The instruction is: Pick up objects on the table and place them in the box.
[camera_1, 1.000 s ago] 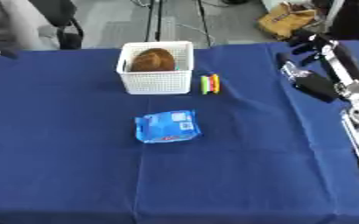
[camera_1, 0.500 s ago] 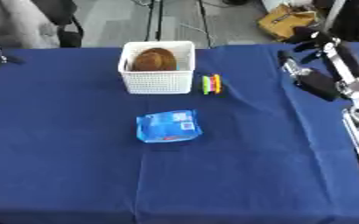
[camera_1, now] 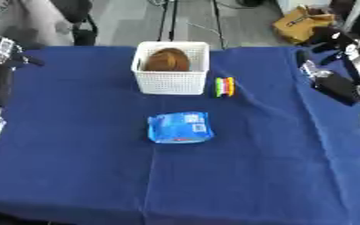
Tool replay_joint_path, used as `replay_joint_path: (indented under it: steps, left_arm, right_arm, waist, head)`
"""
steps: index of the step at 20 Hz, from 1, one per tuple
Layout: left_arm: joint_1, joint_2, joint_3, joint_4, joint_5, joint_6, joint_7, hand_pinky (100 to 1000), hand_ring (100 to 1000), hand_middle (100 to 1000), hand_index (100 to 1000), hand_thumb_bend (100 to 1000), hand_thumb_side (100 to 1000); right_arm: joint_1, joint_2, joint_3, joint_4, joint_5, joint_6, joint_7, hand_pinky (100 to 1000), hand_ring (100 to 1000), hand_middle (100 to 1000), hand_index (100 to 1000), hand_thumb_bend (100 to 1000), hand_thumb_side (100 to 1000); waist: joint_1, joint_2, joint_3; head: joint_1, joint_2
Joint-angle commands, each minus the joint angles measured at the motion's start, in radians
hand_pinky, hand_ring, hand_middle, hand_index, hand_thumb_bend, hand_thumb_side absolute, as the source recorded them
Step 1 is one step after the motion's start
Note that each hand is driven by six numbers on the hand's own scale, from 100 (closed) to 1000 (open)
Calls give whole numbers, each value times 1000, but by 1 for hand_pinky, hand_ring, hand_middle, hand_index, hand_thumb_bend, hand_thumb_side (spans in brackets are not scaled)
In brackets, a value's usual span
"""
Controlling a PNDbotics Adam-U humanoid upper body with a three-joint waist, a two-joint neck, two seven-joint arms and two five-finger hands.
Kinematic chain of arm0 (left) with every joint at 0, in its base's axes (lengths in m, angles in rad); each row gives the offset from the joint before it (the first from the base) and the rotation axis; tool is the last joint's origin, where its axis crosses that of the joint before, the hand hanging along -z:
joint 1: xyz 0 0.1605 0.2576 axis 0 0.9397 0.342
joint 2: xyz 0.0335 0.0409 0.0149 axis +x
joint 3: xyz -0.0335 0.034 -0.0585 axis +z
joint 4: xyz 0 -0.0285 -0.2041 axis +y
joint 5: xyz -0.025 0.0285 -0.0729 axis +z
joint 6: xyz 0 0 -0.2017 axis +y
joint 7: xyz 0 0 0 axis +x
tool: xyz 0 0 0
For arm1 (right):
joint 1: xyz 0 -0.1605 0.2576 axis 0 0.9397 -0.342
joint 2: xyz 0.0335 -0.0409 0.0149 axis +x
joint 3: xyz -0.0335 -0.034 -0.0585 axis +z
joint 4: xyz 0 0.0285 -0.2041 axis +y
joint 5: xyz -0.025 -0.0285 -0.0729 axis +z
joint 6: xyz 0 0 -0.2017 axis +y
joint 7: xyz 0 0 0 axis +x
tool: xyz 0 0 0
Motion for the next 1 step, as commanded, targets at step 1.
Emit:
replay_joint_path:
  steps: [1]
  left_arm:
    - [-7, 15, 11, -15, -6, 0, -9, 595, 772, 834, 803, 307, 1000]
  right_arm:
    - [-21, -16, -4, -16, -4, 0, -4, 629, 751, 754, 930, 335, 664]
  waist:
    - [-3, -14, 2]
  head:
    - [3, -9]
